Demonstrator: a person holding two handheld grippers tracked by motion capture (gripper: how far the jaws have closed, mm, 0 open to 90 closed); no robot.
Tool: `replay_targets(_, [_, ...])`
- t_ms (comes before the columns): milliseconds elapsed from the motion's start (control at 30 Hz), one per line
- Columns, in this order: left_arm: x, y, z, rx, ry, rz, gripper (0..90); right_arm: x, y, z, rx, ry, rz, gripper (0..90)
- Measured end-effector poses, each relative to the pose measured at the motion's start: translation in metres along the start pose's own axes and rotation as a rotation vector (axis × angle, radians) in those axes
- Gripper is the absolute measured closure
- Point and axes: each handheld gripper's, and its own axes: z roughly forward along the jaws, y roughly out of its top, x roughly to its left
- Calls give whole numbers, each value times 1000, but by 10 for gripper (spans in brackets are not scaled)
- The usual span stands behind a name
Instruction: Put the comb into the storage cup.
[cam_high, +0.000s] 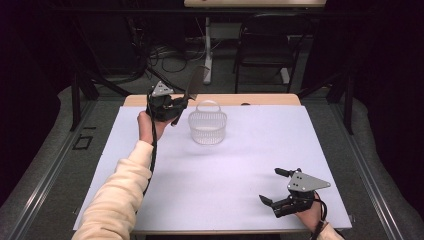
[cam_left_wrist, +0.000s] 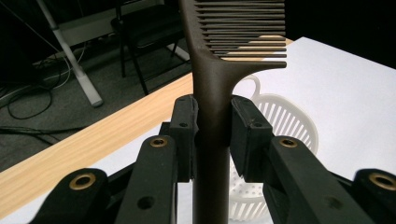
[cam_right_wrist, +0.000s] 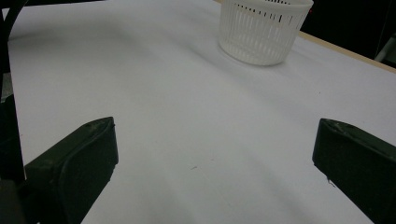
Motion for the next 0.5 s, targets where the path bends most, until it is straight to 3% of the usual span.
replay_targets(500, [0,-2,6,-23,-6,-10,722,0,0,0,4,0,0,0])
